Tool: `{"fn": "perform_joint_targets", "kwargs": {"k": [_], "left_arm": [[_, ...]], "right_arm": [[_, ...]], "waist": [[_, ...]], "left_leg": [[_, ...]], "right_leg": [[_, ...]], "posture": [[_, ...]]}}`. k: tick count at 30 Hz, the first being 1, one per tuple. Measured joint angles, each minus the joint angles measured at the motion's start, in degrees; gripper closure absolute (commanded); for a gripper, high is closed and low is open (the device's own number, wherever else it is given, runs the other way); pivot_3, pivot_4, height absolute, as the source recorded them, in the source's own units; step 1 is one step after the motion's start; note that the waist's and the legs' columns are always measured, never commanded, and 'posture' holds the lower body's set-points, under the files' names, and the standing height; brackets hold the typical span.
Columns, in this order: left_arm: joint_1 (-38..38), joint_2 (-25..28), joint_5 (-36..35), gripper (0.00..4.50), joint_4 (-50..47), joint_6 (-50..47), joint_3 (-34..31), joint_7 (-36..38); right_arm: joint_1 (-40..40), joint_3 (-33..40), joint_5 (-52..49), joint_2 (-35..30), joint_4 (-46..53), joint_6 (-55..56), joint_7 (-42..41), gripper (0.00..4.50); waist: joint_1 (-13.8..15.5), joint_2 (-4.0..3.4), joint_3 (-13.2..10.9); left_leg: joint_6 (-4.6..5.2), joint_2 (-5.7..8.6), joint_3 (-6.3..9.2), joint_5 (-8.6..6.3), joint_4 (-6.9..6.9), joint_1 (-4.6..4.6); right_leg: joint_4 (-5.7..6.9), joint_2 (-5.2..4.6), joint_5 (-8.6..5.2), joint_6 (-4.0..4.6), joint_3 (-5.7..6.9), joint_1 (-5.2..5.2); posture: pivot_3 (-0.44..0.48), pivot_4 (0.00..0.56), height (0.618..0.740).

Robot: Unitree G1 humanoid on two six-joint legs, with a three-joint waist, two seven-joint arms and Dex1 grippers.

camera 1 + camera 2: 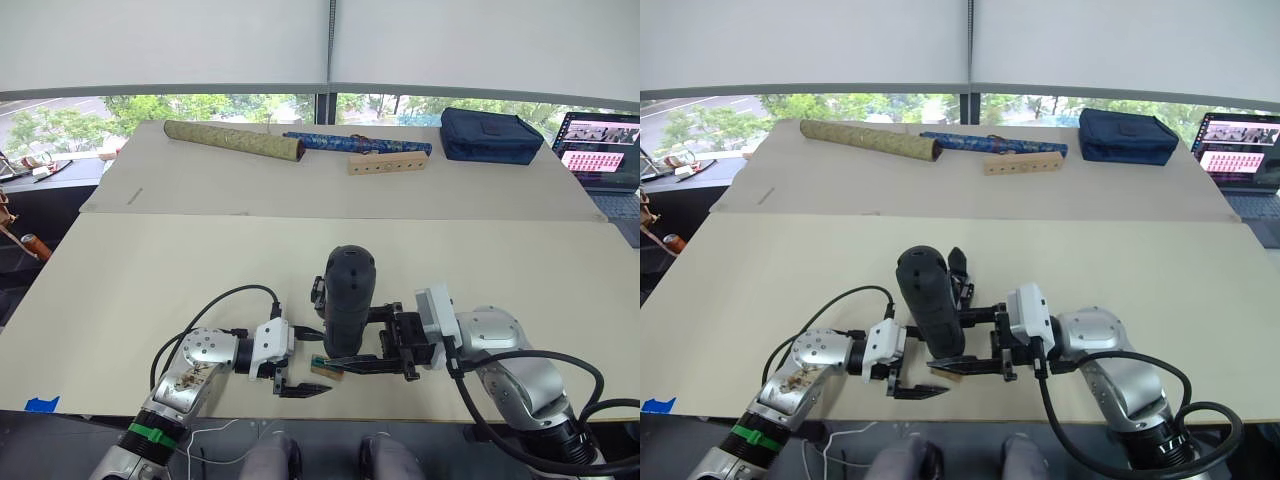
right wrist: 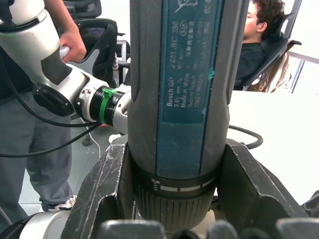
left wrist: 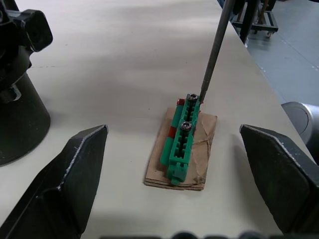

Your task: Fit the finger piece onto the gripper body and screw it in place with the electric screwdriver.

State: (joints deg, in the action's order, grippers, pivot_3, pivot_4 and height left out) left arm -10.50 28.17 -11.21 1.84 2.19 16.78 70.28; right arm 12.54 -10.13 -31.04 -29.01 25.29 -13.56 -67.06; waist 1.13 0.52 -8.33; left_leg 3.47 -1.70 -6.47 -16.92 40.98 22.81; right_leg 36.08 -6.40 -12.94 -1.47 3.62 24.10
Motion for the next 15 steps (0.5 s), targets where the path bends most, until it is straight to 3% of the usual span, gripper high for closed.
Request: {"fn": "perform_joint_targets", "kwargs": {"k": [15], "left_arm": [[0.2, 0.1, 0.0, 0.0, -0.1, 0.0, 0.0, -0.1]], "right_arm": [[-0.4, -0.1, 0.3, -0.3, 0.2, -0.2, 0.2, 2.6]], "waist": [[-0.1, -0.01, 0.0]], "left_leg": [[0.01, 0.0, 0.0, 0.0, -0.01, -0.01]], "right_leg": [[0.0, 0.0, 0.0, 0.0, 0.0, -0.01]], "posture": [[0.0, 0.15, 0.74]]}}
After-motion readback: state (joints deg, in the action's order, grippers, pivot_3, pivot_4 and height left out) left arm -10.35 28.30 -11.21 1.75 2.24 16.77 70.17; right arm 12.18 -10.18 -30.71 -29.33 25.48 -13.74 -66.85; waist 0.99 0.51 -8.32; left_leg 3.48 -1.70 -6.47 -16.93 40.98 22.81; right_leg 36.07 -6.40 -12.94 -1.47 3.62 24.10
